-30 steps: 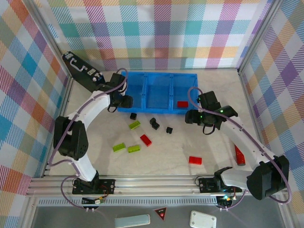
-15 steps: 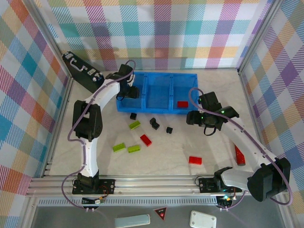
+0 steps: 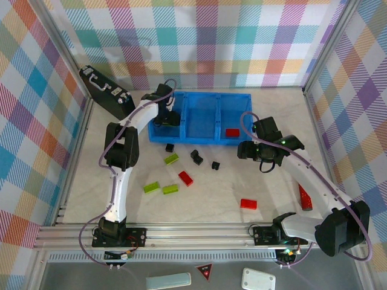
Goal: Sort the legos into containers by color
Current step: Place the lego in the container.
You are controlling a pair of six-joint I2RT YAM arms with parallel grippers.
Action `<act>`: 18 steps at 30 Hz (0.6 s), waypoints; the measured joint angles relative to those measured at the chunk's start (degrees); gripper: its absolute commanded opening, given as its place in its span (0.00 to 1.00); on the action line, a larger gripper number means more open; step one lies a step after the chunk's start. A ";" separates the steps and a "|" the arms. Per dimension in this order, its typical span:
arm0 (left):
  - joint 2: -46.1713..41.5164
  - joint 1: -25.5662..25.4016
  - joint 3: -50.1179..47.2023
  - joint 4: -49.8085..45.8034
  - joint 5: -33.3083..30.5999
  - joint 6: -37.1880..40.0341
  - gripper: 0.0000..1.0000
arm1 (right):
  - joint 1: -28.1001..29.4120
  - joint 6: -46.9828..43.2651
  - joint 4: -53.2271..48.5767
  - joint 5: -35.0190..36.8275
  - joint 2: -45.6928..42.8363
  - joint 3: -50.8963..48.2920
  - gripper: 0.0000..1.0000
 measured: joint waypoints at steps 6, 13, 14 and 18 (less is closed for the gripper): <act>1.53 0.11 0.74 0.02 0.26 -0.22 0.60 | 0.00 0.04 -0.70 0.00 -0.02 0.00 0.71; 1.92 0.11 1.49 0.04 0.85 -0.48 0.66 | 0.00 0.26 -1.36 0.00 -1.46 0.00 0.71; 1.92 0.11 1.49 0.02 1.03 -0.48 0.66 | 0.00 0.35 -1.38 0.00 -1.62 0.00 0.71; 1.92 0.11 1.81 -0.04 1.49 -0.52 0.67 | 0.00 0.48 -1.51 0.00 -1.77 0.00 0.71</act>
